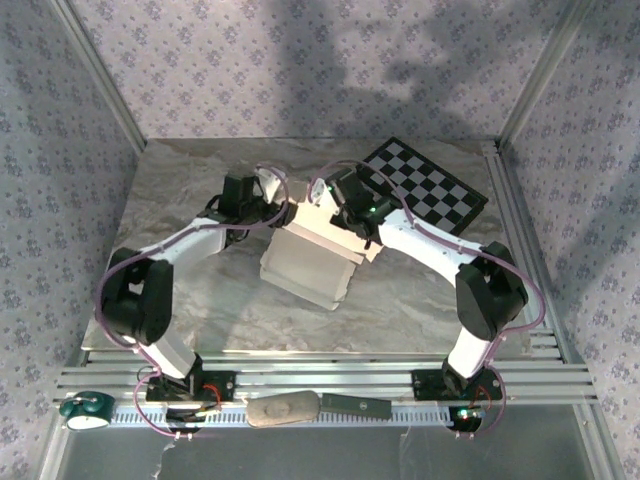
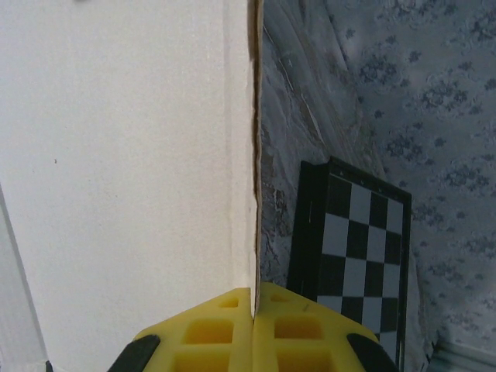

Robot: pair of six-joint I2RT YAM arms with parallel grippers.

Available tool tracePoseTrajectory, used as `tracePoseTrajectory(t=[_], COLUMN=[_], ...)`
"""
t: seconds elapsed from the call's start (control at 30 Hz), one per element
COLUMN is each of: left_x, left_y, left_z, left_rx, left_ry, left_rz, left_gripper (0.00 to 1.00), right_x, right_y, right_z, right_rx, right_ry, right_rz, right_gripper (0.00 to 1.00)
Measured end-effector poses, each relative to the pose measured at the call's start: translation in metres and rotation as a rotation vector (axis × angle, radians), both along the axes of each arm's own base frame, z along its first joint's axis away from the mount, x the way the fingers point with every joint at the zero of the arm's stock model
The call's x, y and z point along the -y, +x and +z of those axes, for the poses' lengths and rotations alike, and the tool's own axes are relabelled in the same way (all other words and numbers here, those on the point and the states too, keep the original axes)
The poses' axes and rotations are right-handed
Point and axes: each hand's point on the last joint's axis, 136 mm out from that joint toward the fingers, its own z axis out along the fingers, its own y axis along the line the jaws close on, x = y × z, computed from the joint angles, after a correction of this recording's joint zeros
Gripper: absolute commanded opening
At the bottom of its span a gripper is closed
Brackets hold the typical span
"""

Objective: Fold the paper box

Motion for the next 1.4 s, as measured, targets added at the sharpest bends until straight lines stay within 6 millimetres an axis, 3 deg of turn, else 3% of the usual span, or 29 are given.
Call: tracePoseTrajectory(t=[0.17, 0.3, 0.4, 0.5, 0.63, 0.73, 0.8, 0.83, 0.93, 1.0, 1.13, 1.3, 1.4], left_x=[0.005, 0.012, 0.019, 0.018, 0.005, -0.005, -0.007, -0.007, -0.005, -0.001, 0.002, -0.003, -0.005], left_y=[0.008, 0.014, 0.011, 0.007, -0.016, -0.025, -0.027, -0.027, -0.027, -0.033, -0.044, -0.046, -0.047], left_z=[-0.006, -0.004, -0.002, 0.0, -0.006, -0.007, -0.005, -0.003, 0.003, 0.007, 0.014, 0.018, 0.017], left_rx=[0.01, 0.021, 0.017, 0.027, 0.029, 0.043, 0.053, 0.062, 0.094, 0.11, 0.134, 0.155, 0.158], left_ry=[0.002, -0.027, -0.055, -0.085, -0.132, -0.167, -0.18, -0.186, -0.185, -0.182, -0.18, -0.178, -0.175], left_rz=[-0.018, -0.042, -0.065, -0.053, -0.005, 0.044, 0.061, 0.066, 0.078, 0.077, 0.077, 0.099, 0.105], left_gripper=[0.7, 0.21, 0.01, 0.0, 0.0, 0.0, 0.0, 0.0, 0.0, 0.0, 0.0, 0.0, 0.0], right_x=[-0.003, -0.006, -0.012, -0.012, -0.018, -0.017, -0.011, -0.007, 0.014, 0.021, 0.004, -0.03, -0.039], right_y=[-0.001, -0.001, 0.001, 0.003, -0.007, -0.025, -0.039, -0.048, -0.075, -0.083, -0.069, -0.056, -0.055], right_z=[-0.003, -0.002, 0.003, 0.007, 0.018, 0.047, 0.08, 0.1, 0.147, 0.153, 0.134, 0.066, 0.051], right_rx=[0.012, 0.028, 0.052, 0.065, 0.049, 0.033, 0.032, 0.029, -0.013, -0.101, -0.346, -0.664, -0.774], right_ry=[-0.01, -0.006, 0.013, 0.033, 0.132, 0.306, 0.504, 0.639, 1.09, 1.345, 1.663, 1.757, 1.811], right_rz=[0.041, 0.061, 0.072, 0.06, -0.002, -0.102, -0.193, -0.234, -0.379, -0.478, -0.671, -0.959, -1.072], right_gripper=[0.0, 0.0, 0.0, 0.01, 0.37, 0.53, 0.61, 0.71, 0.71, 0.7, 0.7, 0.68, 0.65])
